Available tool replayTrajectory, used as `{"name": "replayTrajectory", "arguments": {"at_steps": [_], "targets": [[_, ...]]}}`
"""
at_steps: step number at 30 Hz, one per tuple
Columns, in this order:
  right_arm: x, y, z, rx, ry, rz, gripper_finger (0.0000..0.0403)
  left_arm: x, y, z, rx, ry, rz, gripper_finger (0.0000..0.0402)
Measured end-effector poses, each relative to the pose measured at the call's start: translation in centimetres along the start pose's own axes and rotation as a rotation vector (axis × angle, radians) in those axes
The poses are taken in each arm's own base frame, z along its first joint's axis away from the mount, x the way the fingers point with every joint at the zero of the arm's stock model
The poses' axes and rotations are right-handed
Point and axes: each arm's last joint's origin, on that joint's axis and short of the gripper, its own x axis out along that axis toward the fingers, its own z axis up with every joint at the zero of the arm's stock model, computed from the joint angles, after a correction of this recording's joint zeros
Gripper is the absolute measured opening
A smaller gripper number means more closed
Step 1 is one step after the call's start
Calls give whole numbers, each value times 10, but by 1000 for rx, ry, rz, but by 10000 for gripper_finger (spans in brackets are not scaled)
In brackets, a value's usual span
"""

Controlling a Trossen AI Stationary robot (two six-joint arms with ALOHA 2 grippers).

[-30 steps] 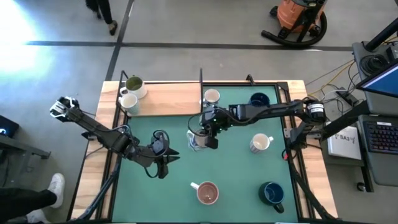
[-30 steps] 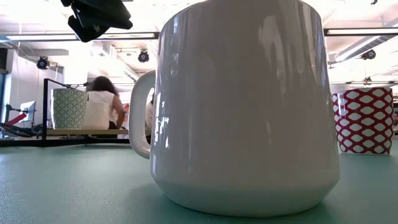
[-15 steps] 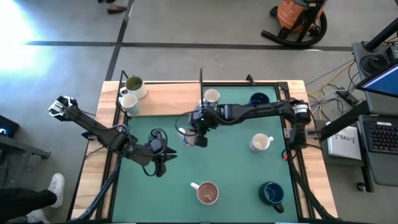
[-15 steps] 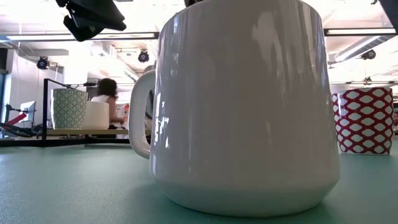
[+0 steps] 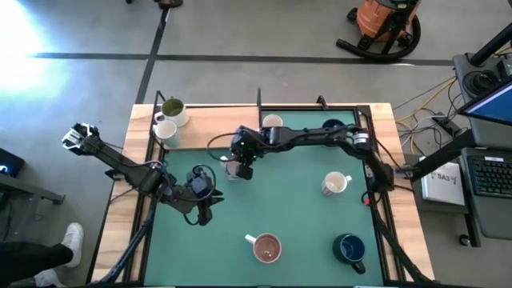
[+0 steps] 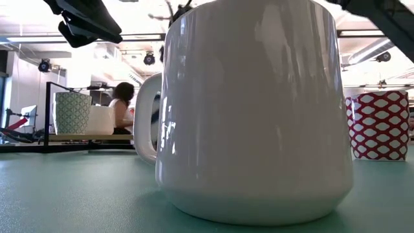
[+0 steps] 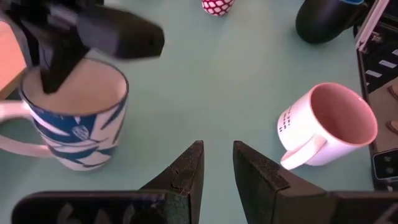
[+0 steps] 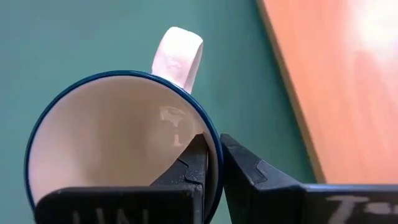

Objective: Place coffee mugs
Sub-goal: Move the bottom blue patterned mug to the center of the table, then move the top blue patterned mug to the center of the table

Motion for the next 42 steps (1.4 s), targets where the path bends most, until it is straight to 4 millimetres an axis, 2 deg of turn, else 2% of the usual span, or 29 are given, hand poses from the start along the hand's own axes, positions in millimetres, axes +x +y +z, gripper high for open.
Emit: {"name": "replayTrajectory", "arguments": {"at_steps": [6, 13, 25, 28, 35, 39, 42], "targets": [[11, -4, 11, -12, 29, -17, 20, 0, 0, 0, 2, 4, 3, 68], [12, -1, 16, -36, 44, -3, 23, 0, 1, -1, 5, 8, 6, 68], [5, -1, 18, -63, 37, -1, 101, 0, 0, -1, 7, 9, 4, 68], [-11, 2, 24, -65, 41, 8, 114, -1, 0, -2, 6, 10, 1, 68], [-70, 16, 31, -116, 24, 24, 122, -1, -1, -2, 5, 12, -4, 68], [-103, 18, 22, -118, 72, 26, 118, -2, -2, -3, -7, 13, -6, 68], [-117, 16, 4, -114, 111, 15, 113, -2, -3, -4, -11, 15, -12, 68]]}}
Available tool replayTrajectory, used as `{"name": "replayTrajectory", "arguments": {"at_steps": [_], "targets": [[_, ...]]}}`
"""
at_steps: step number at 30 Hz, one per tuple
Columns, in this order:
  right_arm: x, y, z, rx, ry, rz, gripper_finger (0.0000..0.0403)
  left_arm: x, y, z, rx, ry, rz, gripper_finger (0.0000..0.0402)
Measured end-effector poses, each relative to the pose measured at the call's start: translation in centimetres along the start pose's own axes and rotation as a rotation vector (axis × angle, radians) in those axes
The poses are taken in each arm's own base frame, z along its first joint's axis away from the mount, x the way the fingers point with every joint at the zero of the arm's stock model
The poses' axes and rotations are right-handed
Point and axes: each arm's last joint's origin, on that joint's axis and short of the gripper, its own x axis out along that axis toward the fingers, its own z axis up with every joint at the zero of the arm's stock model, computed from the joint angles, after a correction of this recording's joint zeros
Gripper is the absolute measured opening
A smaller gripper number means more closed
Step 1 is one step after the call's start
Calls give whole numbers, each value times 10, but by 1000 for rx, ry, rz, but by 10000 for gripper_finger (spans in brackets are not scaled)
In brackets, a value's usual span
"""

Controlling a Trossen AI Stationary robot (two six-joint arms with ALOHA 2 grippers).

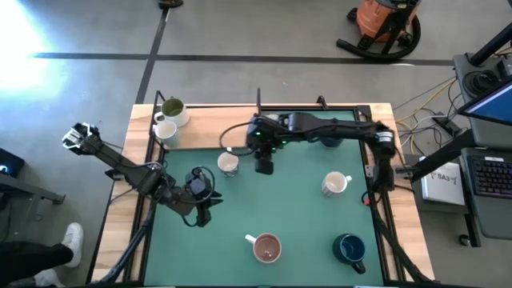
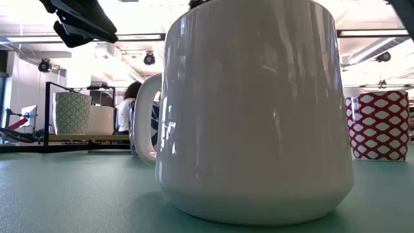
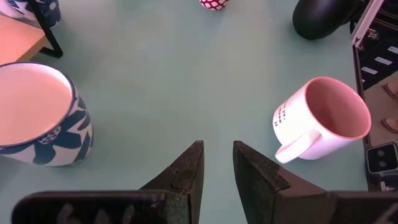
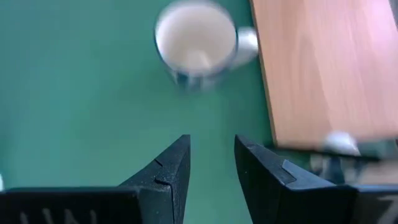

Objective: Place coffee mugs
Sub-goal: Move the top blue patterned mug to the center of the table

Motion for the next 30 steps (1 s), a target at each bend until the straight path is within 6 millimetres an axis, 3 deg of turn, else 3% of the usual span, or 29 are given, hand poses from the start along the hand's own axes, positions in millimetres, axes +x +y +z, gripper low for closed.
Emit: {"name": "replayTrajectory", "arguments": {"at_steps": [5, 10, 15, 20, 30], "targets": [[-4, -12, -38, -32, 53, -29, 109, -1, -2, -1, -7, 0, -9, 68], [-4, -34, -59, -159, 25, -143, 111, -1, -2, 0, -21, -23, 2, 68], [1, -63, -69, -169, 44, -183, 116, -1, -3, 1, -30, -35, -5, 68], [17, -92, -80, -103, 98, -192, 118, -1, -3, 1, -29, -35, -5, 68], [44, -112, -87, -108, 134, -201, 118, -1, -3, 1, -26, -32, -1, 68]]}}
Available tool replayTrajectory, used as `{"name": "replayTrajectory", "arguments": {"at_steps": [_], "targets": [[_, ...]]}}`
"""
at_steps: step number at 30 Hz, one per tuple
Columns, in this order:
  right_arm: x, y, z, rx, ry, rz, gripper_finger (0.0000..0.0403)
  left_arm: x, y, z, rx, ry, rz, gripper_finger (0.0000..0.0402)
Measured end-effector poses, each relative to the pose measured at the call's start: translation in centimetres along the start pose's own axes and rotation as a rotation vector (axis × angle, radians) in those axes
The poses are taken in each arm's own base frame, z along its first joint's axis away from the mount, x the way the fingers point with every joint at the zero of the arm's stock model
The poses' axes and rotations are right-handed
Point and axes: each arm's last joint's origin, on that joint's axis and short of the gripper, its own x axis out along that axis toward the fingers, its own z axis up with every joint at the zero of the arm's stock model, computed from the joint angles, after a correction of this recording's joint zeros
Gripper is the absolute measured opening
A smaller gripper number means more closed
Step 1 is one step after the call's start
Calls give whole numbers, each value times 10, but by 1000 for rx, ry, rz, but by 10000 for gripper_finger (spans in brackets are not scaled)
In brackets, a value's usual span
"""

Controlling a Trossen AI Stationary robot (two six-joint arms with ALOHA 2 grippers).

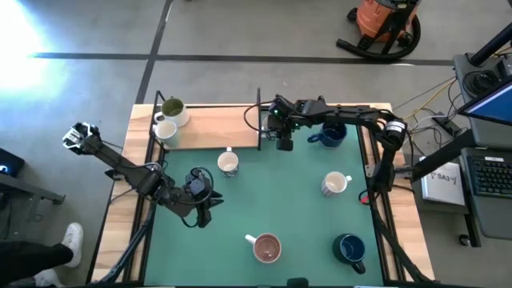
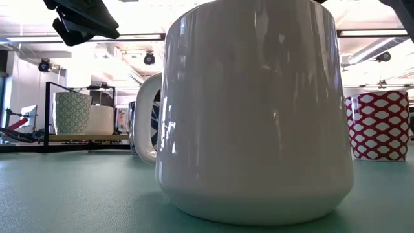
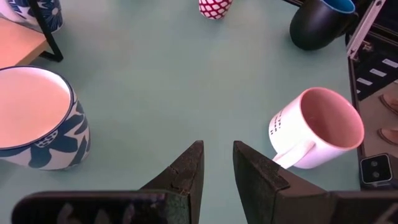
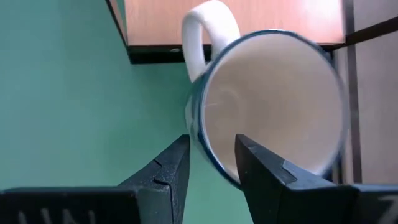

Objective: Place coffee mugs
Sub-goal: Move the top blue patterned mug to the center of the table

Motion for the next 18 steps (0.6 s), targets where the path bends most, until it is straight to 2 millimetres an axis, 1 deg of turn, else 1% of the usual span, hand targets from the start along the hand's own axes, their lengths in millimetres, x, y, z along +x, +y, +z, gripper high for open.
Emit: {"name": "replayTrajectory", "arguments": {"at_steps": [4, 7, 15, 18], "targets": [[8, 1, -1, -14, 16, 13, 107, 0, 0, 0, 1, 1, 1, 68], [12, 2, -1, -19, 23, 20, 90, 0, 0, 0, 1, 1, 1, 68], [12, 2, -2, -20, 28, 22, 32, 0, 0, 0, 1, 1, 1, 68], [12, 3, -3, -21, 43, 33, 17, 0, 0, 0, 1, 1, 1, 68]]}}
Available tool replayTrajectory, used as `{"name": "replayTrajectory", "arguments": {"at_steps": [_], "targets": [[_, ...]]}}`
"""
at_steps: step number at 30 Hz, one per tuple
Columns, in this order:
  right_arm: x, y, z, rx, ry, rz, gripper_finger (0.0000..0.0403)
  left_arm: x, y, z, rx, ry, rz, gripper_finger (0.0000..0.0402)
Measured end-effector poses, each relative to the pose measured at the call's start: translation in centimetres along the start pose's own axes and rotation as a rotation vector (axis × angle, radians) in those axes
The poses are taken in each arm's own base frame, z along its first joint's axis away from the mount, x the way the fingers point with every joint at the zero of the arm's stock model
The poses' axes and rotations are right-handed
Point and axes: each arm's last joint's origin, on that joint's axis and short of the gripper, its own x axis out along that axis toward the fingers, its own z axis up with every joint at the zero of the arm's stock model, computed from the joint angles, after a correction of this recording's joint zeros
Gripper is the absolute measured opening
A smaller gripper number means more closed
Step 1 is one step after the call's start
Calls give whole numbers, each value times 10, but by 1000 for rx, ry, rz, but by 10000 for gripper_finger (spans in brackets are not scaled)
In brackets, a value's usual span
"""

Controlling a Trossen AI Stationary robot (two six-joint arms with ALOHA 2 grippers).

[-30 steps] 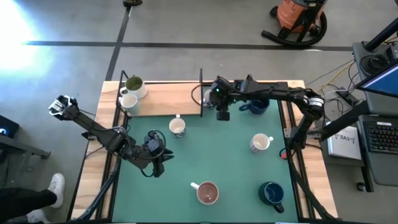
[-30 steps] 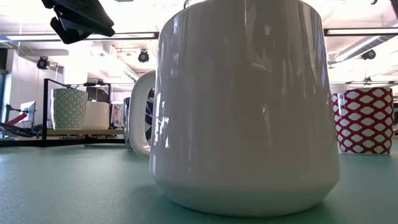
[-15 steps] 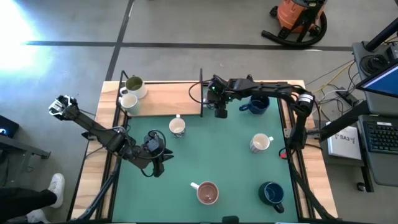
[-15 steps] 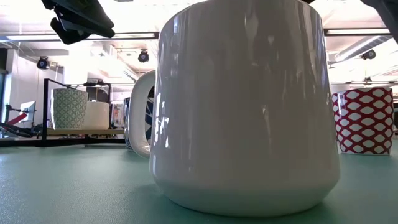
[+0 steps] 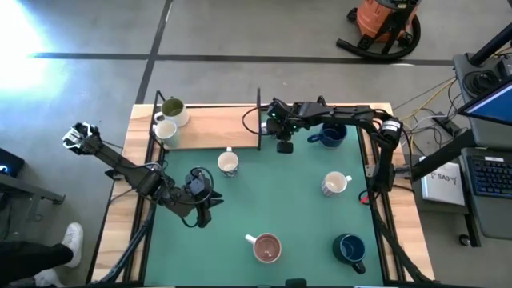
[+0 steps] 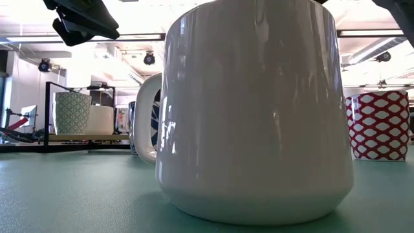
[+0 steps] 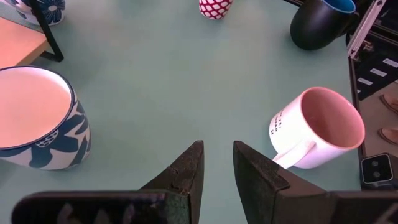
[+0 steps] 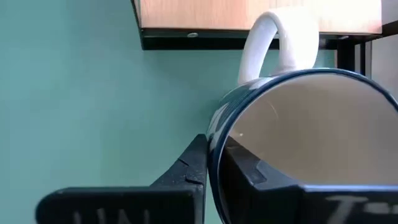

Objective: Place coffee mugs
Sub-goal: Move the top blue patterned mug to the center of the table

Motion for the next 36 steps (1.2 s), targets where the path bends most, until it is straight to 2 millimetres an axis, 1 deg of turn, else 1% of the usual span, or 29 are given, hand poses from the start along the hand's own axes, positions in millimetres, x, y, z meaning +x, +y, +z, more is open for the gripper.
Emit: {"name": "replayTrajectory", "arguments": {"at_steps": [6, 10, 14, 23, 27, 30, 36], "targets": [[-8, 6, -4, 27, 46, 23, 19, 0, 0, 0, 0, 0, 0, 68], [-18, 20, -2, 44, 71, 50, 19, 0, 0, 0, 0, 0, 0, 68], [-26, 46, 6, 45, 61, 121, 19, 0, 0, 0, 0, 0, 0, 68], [-41, 124, 31, 5, 12, 208, 18, 0, 0, 0, 0, 0, 0, 68], [-48, 147, 38, -26, -21, 212, 18, 0, 0, 0, 0, 0, -1, 68], [-49, 153, 43, -17, -60, 210, 18, 0, 0, 0, 1, 1, 0, 68], [-47, 152, 48, 10, -107, 163, 20, 0, 1, -1, 10, 13, 11, 68]]}}
